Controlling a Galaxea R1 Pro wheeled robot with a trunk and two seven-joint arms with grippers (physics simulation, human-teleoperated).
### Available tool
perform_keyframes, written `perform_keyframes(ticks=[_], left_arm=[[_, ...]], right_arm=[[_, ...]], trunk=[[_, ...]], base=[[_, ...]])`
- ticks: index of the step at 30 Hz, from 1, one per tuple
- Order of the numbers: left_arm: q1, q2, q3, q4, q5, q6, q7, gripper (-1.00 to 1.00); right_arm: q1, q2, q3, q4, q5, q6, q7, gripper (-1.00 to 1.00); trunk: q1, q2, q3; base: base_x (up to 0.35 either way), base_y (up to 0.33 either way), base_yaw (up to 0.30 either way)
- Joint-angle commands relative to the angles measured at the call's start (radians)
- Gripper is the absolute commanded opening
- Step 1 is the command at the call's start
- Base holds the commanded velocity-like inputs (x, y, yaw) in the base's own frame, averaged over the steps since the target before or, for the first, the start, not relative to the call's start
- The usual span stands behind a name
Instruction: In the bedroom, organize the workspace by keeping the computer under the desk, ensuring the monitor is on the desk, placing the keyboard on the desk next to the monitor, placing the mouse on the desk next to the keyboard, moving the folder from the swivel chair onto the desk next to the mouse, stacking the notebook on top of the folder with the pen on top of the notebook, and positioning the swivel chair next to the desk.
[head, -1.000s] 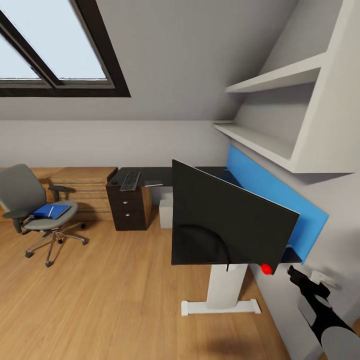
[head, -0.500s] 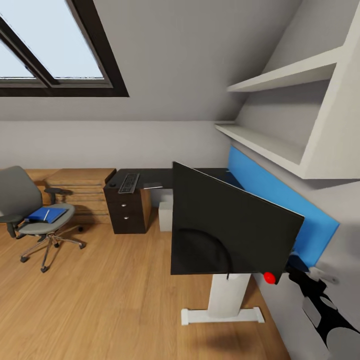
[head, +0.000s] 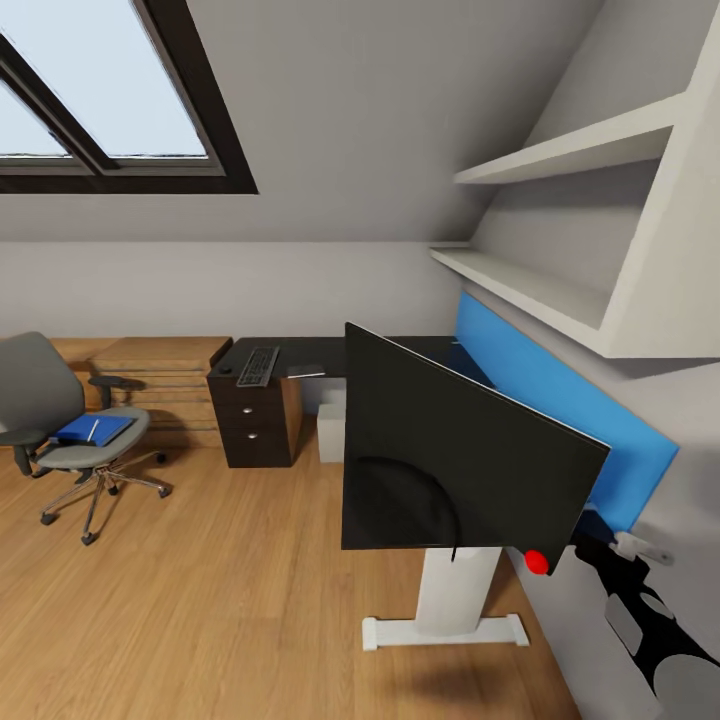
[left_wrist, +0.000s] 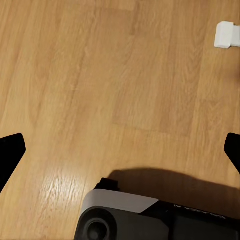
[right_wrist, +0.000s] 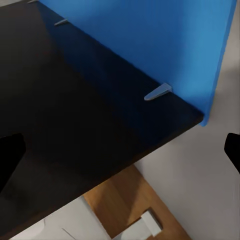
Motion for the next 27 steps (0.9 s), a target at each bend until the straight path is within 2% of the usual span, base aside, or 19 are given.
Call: perform_keyframes(ticks=[1, 4, 7, 10, 20, 22, 27], left_arm=[[-0.001, 0.001, -0.007, 0.000, 0.011, -0.007, 0.007, 1.00], [-0.001, 0.001, -0.007, 0.000, 0.011, -0.007, 0.007, 1.00], [-0.001, 0.001, -0.007, 0.000, 0.011, -0.007, 0.007, 1.00], [-0.001, 0.001, -0.007, 0.000, 0.011, -0.007, 0.007, 1.00], [-0.001, 0.001, -0.007, 0.001, 0.011, -0.007, 0.007, 1.00], [-0.001, 0.001, -0.007, 0.000, 0.011, -0.007, 0.007, 1.00], [-0.001, 0.001, -0.007, 0.001, 0.010, -0.007, 0.007, 1.00]], right_arm=[[-0.001, 0.000, -0.004, 0.001, -0.010, -0.003, 0.009, 1.00], [-0.001, 0.000, -0.003, 0.001, -0.010, -0.003, 0.013, 1.00], [-0.001, 0.000, -0.002, 0.001, -0.005, -0.003, 0.050, 1.00], [-0.001, 0.000, -0.002, 0.002, 0.052, -0.003, 0.121, 1.00], [-0.001, 0.000, -0.002, 0.003, 0.111, -0.003, 0.184, 1.00], [-0.001, 0.001, -0.003, 0.003, 0.153, -0.003, 0.202, 1.00], [-0.001, 0.004, -0.004, 0.003, 0.196, -0.003, 0.250, 1.00]], trunk=[[0.001, -0.002, -0.002], [0.001, -0.002, -0.002], [0.001, -0.002, -0.002], [0.001, -0.002, -0.002], [0.001, -0.002, -0.002], [0.001, -0.002, -0.002], [0.001, -0.002, -0.002]], base=[[0.000, 0.000, 0.000], [0.000, 0.000, 0.000], [0.000, 0.000, 0.000], [0.000, 0.000, 0.000], [0.000, 0.000, 0.000], [0.000, 0.000, 0.000], [0.000, 0.000, 0.000]])
